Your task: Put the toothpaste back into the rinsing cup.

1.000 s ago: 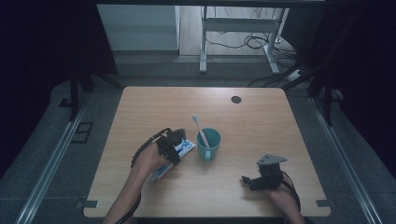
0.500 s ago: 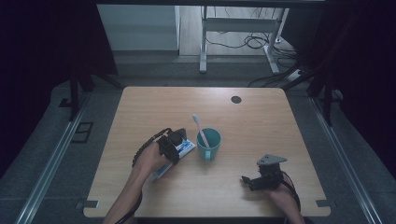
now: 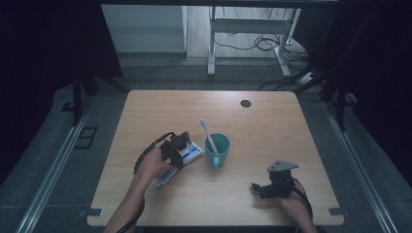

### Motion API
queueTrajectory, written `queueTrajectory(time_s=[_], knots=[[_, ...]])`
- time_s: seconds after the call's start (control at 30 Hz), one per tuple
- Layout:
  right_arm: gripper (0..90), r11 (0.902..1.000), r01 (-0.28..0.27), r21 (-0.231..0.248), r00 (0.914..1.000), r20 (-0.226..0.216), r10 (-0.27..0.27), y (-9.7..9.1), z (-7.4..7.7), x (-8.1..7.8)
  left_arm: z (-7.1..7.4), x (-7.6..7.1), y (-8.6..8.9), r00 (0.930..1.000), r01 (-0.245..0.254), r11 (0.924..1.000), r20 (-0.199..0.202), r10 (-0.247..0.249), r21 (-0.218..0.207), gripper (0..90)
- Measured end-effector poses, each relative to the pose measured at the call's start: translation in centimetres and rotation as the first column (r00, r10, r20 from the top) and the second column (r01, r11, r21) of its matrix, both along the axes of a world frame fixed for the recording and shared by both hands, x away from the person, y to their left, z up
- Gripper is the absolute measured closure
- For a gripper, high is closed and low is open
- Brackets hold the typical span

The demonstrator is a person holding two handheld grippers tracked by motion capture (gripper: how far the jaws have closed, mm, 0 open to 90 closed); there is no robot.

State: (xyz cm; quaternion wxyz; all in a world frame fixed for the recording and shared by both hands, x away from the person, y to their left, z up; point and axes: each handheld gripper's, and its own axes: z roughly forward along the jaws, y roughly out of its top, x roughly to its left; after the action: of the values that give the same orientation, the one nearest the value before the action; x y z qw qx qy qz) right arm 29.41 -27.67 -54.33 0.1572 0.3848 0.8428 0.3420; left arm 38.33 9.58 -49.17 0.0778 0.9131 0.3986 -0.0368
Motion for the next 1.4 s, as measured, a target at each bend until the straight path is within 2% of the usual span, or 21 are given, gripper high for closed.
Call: queueTrajectory(time_s=[0.2,0.47,0.63,0.73,0.9,1.23,1.27,1.33,1.4], knots=[[0.0,1.0000,0.000,0.000,1.0000,0.000,0.000,0.0,0.0,0.0,0.1,-0.3,0.4,0.9998,0.013,0.9998,0.013,-0.012,-0.017,71.8],[0.0,1.0000,0.000,0.000,1.0000,0.000,0.000,0.0,0.0,0.0,0.4,-0.8,1.1,0.9987,0.013,0.9994,0.049,-0.011,-0.033,72.0],[0.0,1.0000,0.000,0.000,1.0000,0.000,0.000,0.0,0.0,0.0,1.2,-1.2,1.5,0.9964,0.021,0.9986,0.083,-0.017,-0.048,72.1],[0.0,1.0000,0.001,0.000,1.0000,-0.001,-0.001,0.0,0.0,0.0,1.9,-1.7,1.8,0.9934,0.027,0.9970,0.114,-0.018,-0.072,72.1],[0.0,1.0000,0.001,0.001,1.0000,0.000,-0.001,0.0,0.0,0.0,2.7,-2.3,2.0,0.9873,0.046,0.9951,0.156,-0.032,-0.088,72.1],[0.0,1.0000,0.001,0.001,1.0000,-0.001,-0.001,0.0,0.0,0.0,4.0,-3.4,2.7,0.9760,0.072,0.9884,0.213,-0.043,-0.133,72.1],[0.0,1.0000,0.000,0.001,1.0000,-0.001,0.000,0.0,0.0,0.0,4.3,-3.8,2.9,0.9731,0.074,0.9863,0.227,-0.039,-0.147,72.2],[0.0,1.0000,0.000,0.001,1.0000,-0.001,0.000,0.0,0.0,0.0,4.4,-3.9,3.0,0.9723,0.073,0.9855,0.231,-0.036,-0.154,72.2],[0.0,1.0000,0.000,0.000,1.0000,-0.001,0.000,0.0,0.0,0.0,4.8,-4.2,3.2,0.9653,0.080,0.9817,0.259,-0.033,-0.173,72.2]])
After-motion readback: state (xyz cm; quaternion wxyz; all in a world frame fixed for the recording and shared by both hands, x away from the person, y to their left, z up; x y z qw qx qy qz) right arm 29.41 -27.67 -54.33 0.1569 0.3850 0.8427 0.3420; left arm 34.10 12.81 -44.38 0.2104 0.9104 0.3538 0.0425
